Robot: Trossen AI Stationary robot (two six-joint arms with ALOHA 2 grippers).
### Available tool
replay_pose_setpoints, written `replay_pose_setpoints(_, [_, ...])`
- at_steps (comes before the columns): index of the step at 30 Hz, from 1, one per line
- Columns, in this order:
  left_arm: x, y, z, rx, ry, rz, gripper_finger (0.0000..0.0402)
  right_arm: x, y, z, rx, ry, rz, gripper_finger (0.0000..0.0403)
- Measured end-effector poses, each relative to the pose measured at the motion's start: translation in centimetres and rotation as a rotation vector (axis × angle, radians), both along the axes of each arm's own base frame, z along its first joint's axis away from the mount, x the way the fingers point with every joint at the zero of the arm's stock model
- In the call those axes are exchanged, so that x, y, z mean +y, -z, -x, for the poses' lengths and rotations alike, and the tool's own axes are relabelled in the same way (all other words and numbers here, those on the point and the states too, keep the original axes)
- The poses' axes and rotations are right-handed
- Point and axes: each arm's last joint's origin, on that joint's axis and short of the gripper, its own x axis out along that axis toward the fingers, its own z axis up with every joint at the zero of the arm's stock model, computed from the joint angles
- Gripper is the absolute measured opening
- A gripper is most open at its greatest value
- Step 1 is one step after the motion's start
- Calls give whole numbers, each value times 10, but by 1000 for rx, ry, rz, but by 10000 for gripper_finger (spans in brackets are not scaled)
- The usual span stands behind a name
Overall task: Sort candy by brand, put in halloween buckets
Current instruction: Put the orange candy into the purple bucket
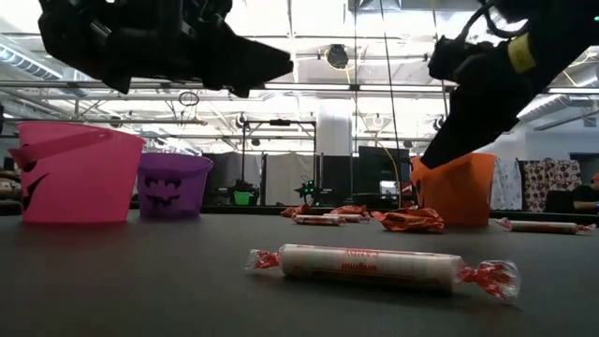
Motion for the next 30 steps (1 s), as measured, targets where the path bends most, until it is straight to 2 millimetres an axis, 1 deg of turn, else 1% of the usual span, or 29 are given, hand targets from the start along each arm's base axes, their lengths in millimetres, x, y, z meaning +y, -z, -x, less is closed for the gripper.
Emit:
replay_pose_setpoints(2, [0, 2, -2, -9, 0, 1, 127, -3, 4, -3, 16, 16, 7, 263])
replay_pose_setpoints(5, [0, 7, -4, 2, 0, 0, 127, -6, 17, -7, 67, 27, 6, 263])
replay_pose_setpoints(8, [0, 8, -4, 3, 0, 0, 127, -6, 29, -15, 95, -14, -36, 263])
replay_pose_setpoints(12, [0, 9, -4, 8, -1, -1, 127, -7, 41, -18, 155, -32, -60, 263])
replay_pose_setpoints(16, [0, 9, -4, 8, -2, -2, 127, -11, 47, -20, 181, -27, -47, 262])
replay_pose_setpoints(19, [0, 9, -4, 9, -2, -2, 127, -14, 46, -21, 184, -29, -65, 252])
replay_pose_setpoints(21, [0, 9, -4, 11, -2, -2, 127, -14, 47, -21, 191, -36, -77, 236])
replay_pose_setpoints(24, [0, 9, -4, 15, -2, -3, 127, -14, 47, -21, 194, -44, -80, 198])
replay_pose_setpoints(27, [0, 10, -4, 20, -2, -3, 127, -14, 47, -20, 196, -44, -80, 144])
replay_pose_setpoints(30, [0, 11, -4, 30, -2, -4, 127, -14, 46, -20, 192, -44, -87, 78])
